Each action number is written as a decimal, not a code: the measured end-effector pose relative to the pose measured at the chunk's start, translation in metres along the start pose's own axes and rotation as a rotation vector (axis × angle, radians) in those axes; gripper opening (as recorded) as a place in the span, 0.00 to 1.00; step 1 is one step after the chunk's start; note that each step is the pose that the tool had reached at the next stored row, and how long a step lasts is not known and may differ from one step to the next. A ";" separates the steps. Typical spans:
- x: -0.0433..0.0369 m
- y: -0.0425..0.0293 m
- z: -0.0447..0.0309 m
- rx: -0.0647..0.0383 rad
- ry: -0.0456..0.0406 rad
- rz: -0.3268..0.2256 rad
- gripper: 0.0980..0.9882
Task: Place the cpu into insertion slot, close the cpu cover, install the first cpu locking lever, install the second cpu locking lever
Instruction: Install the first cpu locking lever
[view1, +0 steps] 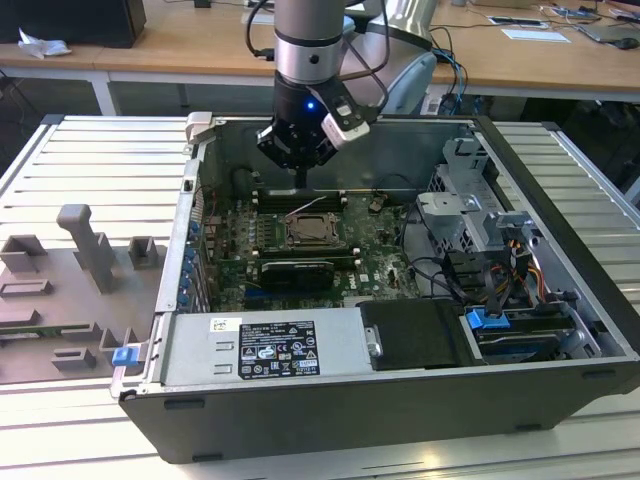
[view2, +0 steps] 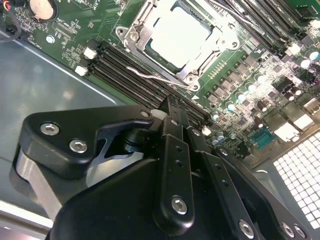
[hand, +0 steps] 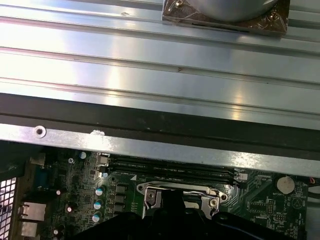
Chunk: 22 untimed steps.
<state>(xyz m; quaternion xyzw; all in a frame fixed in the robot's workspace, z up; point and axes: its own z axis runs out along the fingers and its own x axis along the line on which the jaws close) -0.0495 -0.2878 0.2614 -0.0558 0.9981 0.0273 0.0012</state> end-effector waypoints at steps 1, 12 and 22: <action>-0.0005 -0.0001 0.0000 0.000 0.0000 0.000 0.01; -0.0067 -0.0012 0.0043 -0.020 -0.0040 0.016 0.01; -0.0092 -0.0026 0.0228 -0.041 -0.0088 0.059 0.01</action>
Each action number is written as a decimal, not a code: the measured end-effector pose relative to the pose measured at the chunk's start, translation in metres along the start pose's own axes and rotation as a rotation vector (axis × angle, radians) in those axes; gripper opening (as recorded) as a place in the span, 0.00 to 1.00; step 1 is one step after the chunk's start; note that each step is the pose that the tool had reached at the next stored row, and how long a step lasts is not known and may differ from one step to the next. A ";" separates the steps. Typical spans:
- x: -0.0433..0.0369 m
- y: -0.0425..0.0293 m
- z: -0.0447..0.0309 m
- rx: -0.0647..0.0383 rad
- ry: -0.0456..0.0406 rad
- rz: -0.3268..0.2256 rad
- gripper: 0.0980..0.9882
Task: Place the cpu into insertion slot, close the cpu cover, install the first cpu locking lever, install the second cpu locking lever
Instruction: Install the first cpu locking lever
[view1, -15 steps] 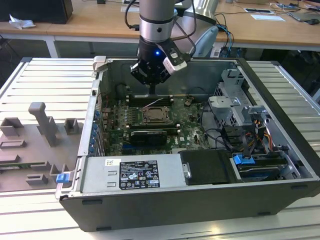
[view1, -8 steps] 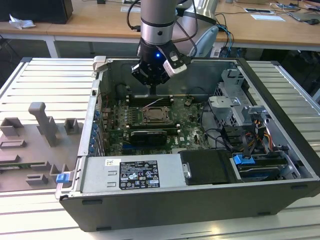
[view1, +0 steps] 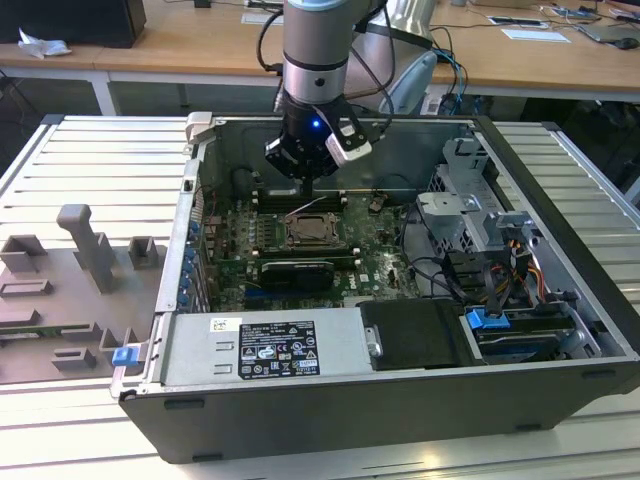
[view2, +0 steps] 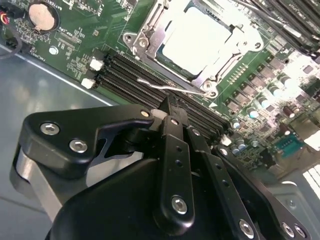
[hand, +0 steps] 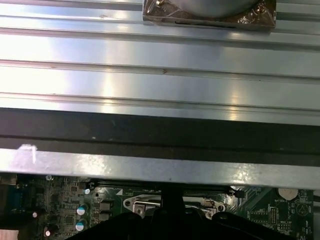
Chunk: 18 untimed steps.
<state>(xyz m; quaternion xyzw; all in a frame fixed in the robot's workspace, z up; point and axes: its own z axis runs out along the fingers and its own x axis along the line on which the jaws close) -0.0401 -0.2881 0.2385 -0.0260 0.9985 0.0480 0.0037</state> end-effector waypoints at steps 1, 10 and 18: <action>-0.0011 -0.0001 0.0011 -0.004 -0.0005 0.000 0.01; -0.0101 -0.0009 0.0094 -0.004 -0.0003 0.000 0.01; -0.0119 -0.0014 0.0141 -0.004 -0.0004 0.000 0.01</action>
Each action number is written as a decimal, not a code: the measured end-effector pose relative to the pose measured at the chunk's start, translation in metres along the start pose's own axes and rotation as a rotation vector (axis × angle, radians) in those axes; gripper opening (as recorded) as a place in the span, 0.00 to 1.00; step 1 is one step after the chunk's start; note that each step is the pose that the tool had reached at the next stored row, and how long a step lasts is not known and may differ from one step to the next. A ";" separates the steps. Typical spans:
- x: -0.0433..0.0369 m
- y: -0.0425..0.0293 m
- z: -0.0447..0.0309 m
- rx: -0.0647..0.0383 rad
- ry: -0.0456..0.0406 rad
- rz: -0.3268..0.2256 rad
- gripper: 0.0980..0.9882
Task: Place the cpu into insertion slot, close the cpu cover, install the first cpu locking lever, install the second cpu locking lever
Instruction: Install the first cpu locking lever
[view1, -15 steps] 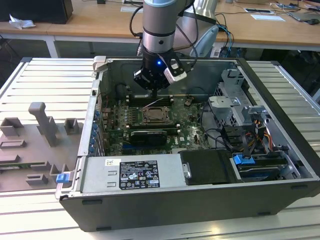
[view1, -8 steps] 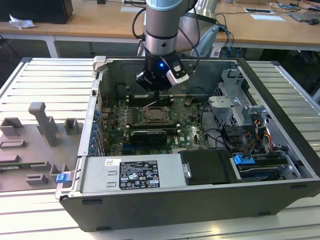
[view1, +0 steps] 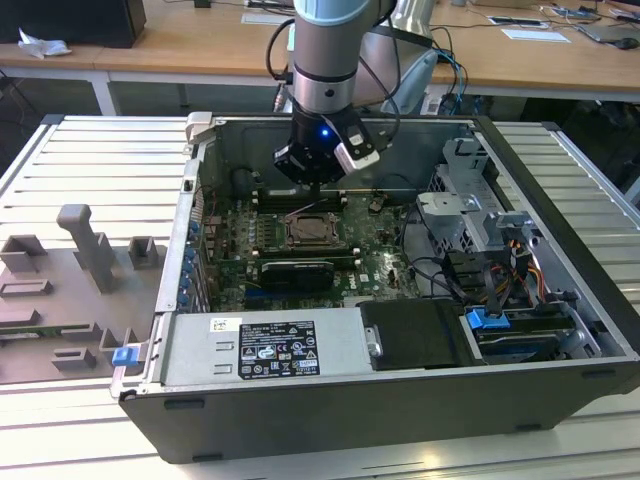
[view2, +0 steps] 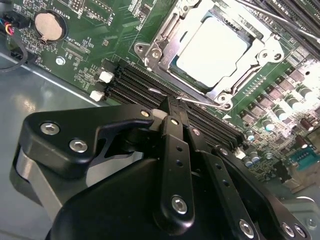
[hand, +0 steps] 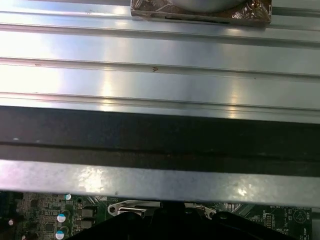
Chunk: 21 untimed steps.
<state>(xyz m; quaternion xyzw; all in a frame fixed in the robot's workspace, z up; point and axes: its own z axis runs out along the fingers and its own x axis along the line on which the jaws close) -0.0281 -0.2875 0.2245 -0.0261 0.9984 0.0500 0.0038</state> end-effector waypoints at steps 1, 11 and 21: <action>0.0000 -0.0001 0.0012 0.000 0.0000 0.000 0.01; 0.0001 -0.0008 0.0077 0.000 -0.0001 0.000 0.01; -0.0047 -0.0016 0.0138 0.000 0.0000 0.001 0.01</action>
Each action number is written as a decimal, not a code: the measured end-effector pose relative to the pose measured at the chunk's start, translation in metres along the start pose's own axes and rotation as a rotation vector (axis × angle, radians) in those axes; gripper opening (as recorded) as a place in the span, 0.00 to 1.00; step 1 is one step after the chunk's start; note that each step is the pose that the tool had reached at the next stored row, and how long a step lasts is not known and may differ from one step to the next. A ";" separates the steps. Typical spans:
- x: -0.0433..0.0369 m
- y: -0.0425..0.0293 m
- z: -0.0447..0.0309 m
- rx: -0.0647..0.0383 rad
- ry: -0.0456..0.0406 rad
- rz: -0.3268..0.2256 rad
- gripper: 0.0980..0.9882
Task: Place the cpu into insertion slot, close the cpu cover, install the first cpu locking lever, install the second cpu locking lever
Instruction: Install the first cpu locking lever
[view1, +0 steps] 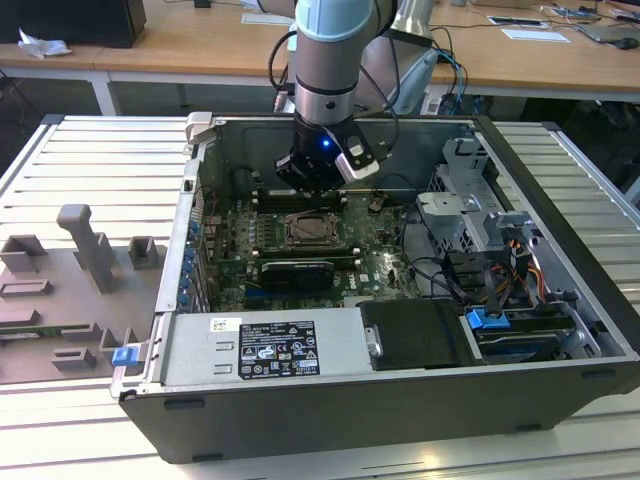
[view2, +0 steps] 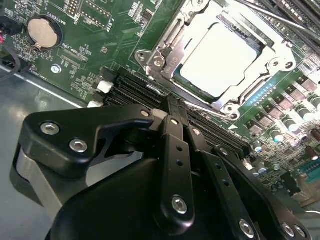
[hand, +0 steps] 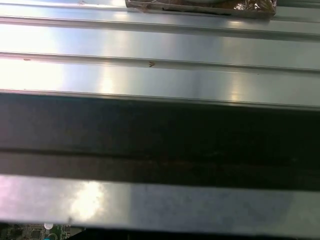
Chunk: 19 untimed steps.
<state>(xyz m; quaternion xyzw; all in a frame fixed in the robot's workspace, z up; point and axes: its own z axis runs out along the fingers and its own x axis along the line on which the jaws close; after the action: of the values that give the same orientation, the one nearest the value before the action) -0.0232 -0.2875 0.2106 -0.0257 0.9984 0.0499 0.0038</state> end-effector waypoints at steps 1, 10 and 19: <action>-0.0013 0.0000 0.0001 0.000 -0.0001 0.000 0.01; -0.0058 -0.0005 0.0040 0.000 -0.0003 0.002 0.01; -0.0068 -0.0008 0.0062 0.007 0.0001 0.003 0.01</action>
<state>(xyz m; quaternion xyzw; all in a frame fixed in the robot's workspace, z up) -0.0163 -0.2874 0.2045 -0.0243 0.9986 0.0465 0.0037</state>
